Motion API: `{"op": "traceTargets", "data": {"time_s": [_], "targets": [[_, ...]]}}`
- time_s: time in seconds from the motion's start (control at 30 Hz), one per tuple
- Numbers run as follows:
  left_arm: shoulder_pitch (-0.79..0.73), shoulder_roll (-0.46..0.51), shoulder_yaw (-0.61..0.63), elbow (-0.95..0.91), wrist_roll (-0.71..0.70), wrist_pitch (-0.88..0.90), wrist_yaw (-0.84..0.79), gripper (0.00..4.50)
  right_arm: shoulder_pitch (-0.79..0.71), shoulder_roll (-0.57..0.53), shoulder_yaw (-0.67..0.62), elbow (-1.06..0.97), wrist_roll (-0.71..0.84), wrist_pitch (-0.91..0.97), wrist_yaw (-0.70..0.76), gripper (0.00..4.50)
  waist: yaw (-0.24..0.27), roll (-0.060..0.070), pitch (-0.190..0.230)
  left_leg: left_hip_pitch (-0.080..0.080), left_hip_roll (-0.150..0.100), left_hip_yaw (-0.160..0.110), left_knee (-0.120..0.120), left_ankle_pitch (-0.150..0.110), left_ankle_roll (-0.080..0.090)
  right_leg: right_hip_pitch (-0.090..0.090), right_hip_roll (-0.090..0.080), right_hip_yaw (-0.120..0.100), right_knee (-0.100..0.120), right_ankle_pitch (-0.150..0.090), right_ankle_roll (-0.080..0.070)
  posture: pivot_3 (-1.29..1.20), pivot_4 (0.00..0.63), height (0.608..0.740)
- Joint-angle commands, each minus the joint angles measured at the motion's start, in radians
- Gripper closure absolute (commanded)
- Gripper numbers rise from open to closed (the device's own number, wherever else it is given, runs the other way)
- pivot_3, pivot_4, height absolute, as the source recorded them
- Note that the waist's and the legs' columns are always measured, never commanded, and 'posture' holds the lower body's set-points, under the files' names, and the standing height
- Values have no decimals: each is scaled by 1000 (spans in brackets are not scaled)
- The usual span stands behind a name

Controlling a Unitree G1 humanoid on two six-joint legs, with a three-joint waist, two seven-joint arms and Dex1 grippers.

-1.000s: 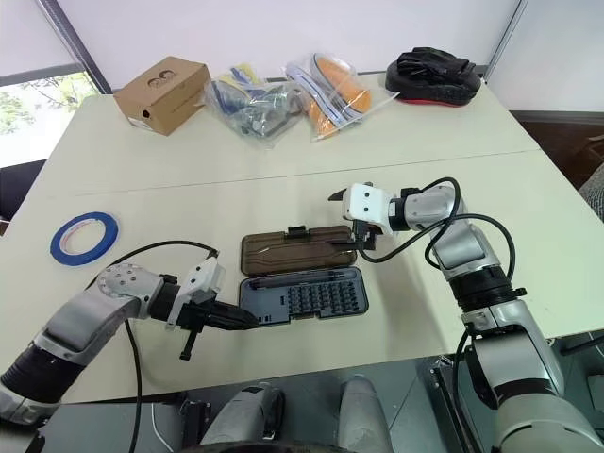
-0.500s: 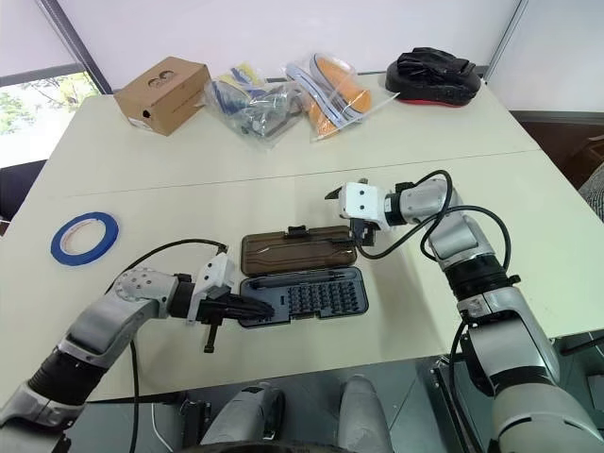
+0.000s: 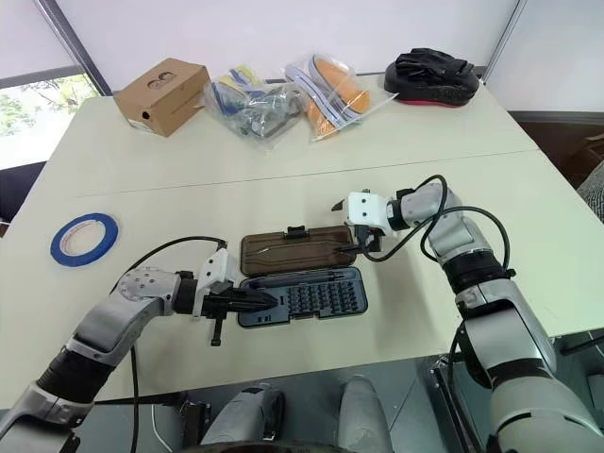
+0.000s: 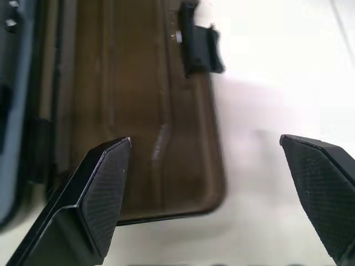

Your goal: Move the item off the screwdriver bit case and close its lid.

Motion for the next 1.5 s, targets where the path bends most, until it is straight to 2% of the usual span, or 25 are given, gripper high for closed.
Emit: {"op": "traceTargets", "data": {"time_s": [0.03, 0.3, 0.6, 1.07, 1.1, 1.13, 1.17, 1.37, 1.5], "targets": [[27, -1, -37, 52, 62, 4, 27, 4454, -75, 27, -20, 52, 6, -5, -6, 0, 0, 0, 0, 0, 0, 0, 0, 0, 0, 0, 0, 0, 0, 0, 0, 0, 150, 740], [21, -11, -27, 72, 71, -9, 44, 4454, -133, 108, -13, 141, 22, 108, 61, 0, 1, 0, 0, 3, 1, 0, 0, 0, 0, 3, 0, 0, 0, 0, 0, 0, 150, 740], [25, -19, -20, 67, 66, -7, 72, 4454, -195, 194, -33, 297, 7, 137, 17, 0, -2, 1, 0, 5, 1, 0, -1, 0, 0, 3, 0, 0, 1, 0, 0, 0, 150, 740], [35, -31, -14, 53, 64, -11, 108, 4454, -244, 196, -5, 507, -93, 17, -42, 0, -1, 2, -1, 10, 1, 0, -2, 0, 0, 8, 0, 1, 1, 0, 0, 0, 150, 740], [36, -31, -14, 53, 64, -11, 109, 4500, -245, 197, -6, 510, -95, 13, -40, 557, -1, 2, -1, 10, 1, 0, -2, 0, 0, 8, 0, 1, 1, 0, 0, 0, 150, 740], [37, -31, -14, 52, 64, -12, 110, 4500, -245, 199, -7, 512, -96, 11, -39, 783, -2, 2, -1, 10, 1, 0, -2, 0, 0, 8, 0, 1, 1, 0, 0, 0, 150, 740], [38, -30, -15, 51, 65, -13, 111, 4500, -245, 200, -8, 513, -98, 9, -39, 1243, -2, 2, -1, 10, 1, 0, -2, 0, 0, 8, 0, 1, 1, 0, 0, 0, 150, 740], [42, -15, -1, 46, 61, -19, 112, 4500, -238, 205, -3, 517, -111, 3, -21, 4295, -4, 4, -2, 11, 1, 0, -2, 0, -1, 9, 1, 1, 1, 0, 0, 0, 150, 740], [37, -10, 22, 49, 52, -20, 119, 4500, -226, 199, 9, 515, -130, -6, 8, 4404, -3, 6, -6, 13, 1, 0, -2, 1, -1, 12, 2, 1, 1, 0, -1, 0, 150, 740]]}}
